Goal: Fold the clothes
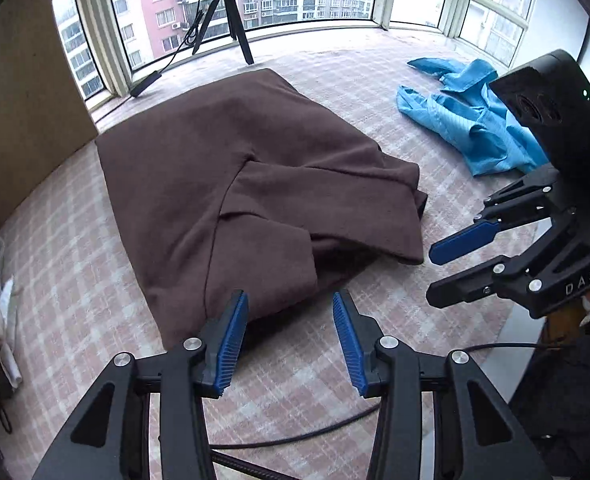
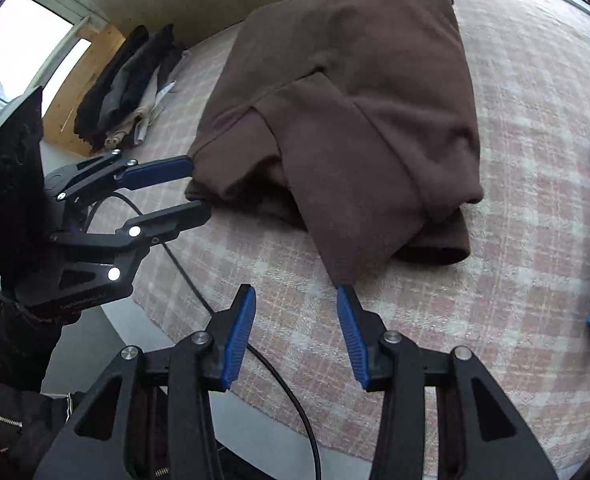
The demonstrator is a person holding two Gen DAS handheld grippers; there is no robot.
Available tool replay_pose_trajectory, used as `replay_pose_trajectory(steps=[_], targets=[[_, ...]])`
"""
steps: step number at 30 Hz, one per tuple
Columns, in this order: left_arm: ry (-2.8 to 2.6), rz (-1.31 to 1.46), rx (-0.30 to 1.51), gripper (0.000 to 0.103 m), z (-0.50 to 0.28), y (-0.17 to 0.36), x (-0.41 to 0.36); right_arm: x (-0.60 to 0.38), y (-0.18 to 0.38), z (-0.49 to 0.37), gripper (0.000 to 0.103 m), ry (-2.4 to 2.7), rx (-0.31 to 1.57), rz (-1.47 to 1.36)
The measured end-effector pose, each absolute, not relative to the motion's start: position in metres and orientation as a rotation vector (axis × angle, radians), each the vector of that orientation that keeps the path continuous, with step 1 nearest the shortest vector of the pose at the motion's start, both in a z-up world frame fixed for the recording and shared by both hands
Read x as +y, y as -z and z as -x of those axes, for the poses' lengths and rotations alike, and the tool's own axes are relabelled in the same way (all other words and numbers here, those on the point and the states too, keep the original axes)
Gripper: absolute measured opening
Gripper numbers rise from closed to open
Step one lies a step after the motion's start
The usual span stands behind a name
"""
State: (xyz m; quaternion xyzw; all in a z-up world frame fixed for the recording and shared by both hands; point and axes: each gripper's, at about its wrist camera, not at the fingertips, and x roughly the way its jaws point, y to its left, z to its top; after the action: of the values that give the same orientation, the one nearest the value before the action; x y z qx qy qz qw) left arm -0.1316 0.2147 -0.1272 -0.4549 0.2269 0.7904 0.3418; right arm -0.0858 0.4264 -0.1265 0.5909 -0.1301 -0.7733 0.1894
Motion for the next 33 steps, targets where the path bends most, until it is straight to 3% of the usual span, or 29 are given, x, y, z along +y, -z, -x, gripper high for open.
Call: replay_pose_trajectory(steps=[3,5,8,10,11,15,18,22,25,29,32,33], targets=[[-2.041,1.182,0.699,0.040,0.133,0.140,0.227,0.432,0.130,0.087,0.042,2.232,-0.362,-1.675],[-1.995,1.211,0.707,0.017,0.136,0.144,0.228,0.432,0.133,0.090,0.042,2.228,-0.362,-1.684],[-1.955,1.239,0.650,0.009,0.143,0.135,0.224,0.428,0.138,0.096,0.042,2.225,-0.333,-1.719],[-1.954,1.238,0.605,0.007,0.150,0.124,0.219,0.431,0.139,0.101,0.031,2.200,-0.394,-1.728],[-1.956,1.236,0.582,0.007,0.153,0.119,0.216,0.434,0.138,0.103,0.020,2.179,-0.441,-1.723],[-1.979,1.241,0.487,0.001,0.170,0.098,0.202,0.453,0.115,0.112,0.011,2.136,-0.647,-1.617],[-1.970,1.257,0.392,0.001,0.182,0.085,0.190,0.469,0.097,0.118,0.011,2.096,-0.807,-1.547],[-1.983,1.234,0.434,0.001,0.176,0.080,0.186,0.481,0.092,0.125,0.011,2.033,-0.950,-1.526],[-1.949,1.265,0.457,0.019,0.161,0.088,0.194,0.481,0.093,0.129,0.011,2.009,-0.998,-1.522],[-1.975,1.207,0.567,0.028,0.145,0.101,0.209,0.484,0.097,0.138,0.011,1.986,-1.074,-1.515],[-2.012,1.194,0.644,0.028,0.151,0.113,0.222,0.486,0.097,0.146,0.011,1.994,-1.084,-1.520],[-1.996,1.211,0.637,0.023,0.156,0.117,0.225,0.485,0.096,0.148,0.011,2.000,-1.075,-1.524]])
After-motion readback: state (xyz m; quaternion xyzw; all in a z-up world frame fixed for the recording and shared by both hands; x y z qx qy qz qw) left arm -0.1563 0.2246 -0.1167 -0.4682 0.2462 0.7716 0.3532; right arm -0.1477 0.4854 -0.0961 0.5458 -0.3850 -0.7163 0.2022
